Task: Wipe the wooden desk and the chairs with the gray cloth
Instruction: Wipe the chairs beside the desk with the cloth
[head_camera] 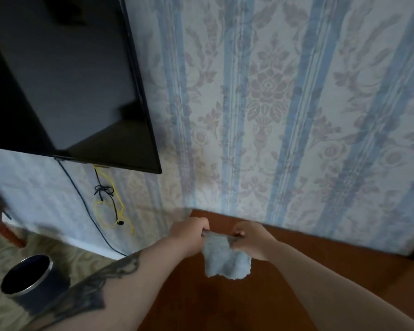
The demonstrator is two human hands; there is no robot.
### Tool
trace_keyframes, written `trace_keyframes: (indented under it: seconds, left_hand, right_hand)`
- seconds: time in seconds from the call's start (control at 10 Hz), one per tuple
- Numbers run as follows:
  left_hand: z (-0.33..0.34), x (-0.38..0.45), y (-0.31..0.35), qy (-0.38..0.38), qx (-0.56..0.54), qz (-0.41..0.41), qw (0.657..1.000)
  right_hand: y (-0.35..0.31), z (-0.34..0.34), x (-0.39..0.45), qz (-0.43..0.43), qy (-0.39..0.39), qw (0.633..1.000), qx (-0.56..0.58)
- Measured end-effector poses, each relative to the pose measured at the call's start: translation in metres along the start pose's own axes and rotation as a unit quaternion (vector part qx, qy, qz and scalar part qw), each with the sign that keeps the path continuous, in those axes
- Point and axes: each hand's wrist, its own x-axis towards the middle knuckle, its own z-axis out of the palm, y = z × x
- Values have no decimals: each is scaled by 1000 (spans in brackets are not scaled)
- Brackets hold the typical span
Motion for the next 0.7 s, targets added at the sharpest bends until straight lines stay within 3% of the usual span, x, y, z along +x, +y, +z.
trace_keyframes:
  seconds: [0.1, 0.2, 0.3, 0.4, 0.5, 0.7]
  left_hand:
    - [-3, 37, -34, -2, -11, -38, 999]
    - [-4, 60, -64, -5, -20, -67, 998]
    - [-7, 72, -84, 21, -6, -92, 996]
    - [-10, 80, -98, 29, -6, -101, 994]
    - [-9, 87, -107, 20, -13, -98, 995]
    - [-23, 92, -82, -40, 10, -83, 996]
  right_hand:
    - [-13, 4, 48, 45, 10, 999, -5]
    - [-26, 6, 87, 41, 46, 990, -128]
    - [-36, 11, 119, 8, 102, 978, -180]
    - [-43, 25, 139, -16, 95, 975, -199]
    - [-40, 44, 142, 13, -31, 971, -236]
    - [-22, 21, 109, 55, -39, 971, -229]
